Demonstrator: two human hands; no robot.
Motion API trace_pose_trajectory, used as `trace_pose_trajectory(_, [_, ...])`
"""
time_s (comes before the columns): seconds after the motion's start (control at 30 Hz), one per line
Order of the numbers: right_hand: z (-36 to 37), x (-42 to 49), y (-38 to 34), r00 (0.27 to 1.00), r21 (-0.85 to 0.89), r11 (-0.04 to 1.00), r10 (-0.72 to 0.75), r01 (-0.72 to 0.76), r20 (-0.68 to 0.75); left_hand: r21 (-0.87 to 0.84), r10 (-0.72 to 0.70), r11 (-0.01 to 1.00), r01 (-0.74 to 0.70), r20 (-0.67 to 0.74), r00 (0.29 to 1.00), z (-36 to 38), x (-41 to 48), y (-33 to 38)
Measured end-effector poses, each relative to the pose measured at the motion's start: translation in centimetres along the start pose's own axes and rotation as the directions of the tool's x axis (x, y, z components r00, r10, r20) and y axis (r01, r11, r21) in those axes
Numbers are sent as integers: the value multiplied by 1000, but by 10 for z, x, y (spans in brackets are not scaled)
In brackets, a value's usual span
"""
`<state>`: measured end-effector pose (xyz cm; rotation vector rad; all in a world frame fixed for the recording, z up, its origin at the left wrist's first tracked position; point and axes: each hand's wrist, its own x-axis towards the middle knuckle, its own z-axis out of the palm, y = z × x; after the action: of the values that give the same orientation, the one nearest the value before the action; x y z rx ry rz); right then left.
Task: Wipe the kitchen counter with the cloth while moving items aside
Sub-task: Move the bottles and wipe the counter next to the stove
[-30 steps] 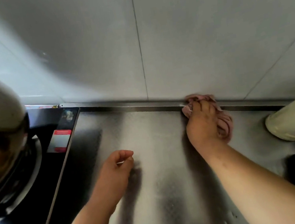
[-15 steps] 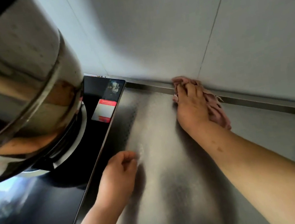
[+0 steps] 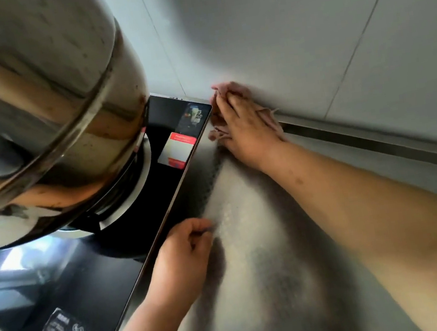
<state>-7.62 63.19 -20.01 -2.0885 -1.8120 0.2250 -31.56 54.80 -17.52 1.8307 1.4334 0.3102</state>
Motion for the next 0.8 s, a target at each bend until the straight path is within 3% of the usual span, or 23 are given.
trace_pose_trajectory(0.13, [16, 21, 9, 979, -213, 973, -44, 88, 201, -18, -15, 1000, 15, -12, 1000, 0, 2, -2])
trace_pose_trajectory(0.4, [10, 1, 26, 993, -309, 945, -85, 107, 86, 11, -28, 1000, 28, 10, 1000, 11, 1, 4])
trace_pose_trajectory(0.7, [-6, -36, 58, 972, -331, 942, 23, 58, 235, 42, 34, 999, -35, 39, 999, 22, 11, 25])
trace_pose_trajectory(0.8, [-13, -51, 61, 977, -324, 945, 29, 43, 213, 32, 52, 998, -53, 46, 998, 25, 12, 29])
